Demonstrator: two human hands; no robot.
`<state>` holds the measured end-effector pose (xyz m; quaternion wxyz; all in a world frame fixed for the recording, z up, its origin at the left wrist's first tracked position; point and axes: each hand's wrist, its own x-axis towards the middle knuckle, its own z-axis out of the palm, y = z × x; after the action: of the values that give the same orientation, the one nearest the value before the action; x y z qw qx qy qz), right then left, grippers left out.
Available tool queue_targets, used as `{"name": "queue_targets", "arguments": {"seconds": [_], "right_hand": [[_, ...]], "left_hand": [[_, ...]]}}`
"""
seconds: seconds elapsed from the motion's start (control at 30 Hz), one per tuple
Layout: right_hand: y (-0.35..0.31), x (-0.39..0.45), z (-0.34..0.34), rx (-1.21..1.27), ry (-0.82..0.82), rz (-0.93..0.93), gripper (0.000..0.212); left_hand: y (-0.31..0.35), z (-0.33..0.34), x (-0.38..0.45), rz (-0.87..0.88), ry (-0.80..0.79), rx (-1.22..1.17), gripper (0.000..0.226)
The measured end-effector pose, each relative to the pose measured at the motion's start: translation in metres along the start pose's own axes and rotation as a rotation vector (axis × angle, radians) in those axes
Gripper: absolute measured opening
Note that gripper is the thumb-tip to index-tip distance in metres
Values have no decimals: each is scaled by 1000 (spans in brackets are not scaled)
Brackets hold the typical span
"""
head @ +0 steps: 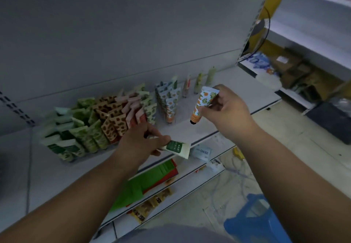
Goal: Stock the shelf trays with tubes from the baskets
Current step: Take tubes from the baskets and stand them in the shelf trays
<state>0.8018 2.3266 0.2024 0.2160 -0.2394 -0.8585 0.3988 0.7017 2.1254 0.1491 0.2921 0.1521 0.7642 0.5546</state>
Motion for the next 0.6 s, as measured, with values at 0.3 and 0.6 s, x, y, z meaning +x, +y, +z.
{"name": "queue_targets", "arguments": {"seconds": [0.3, 0.6], "right_hand": [[37, 90, 29, -160, -293, -279, 27], [70, 112, 51, -194, -587, -411, 36]], "left_hand": [[-18, 40, 21, -200, 227, -453, 15], [-20, 96, 14, -168, 371, -874, 15]]}}
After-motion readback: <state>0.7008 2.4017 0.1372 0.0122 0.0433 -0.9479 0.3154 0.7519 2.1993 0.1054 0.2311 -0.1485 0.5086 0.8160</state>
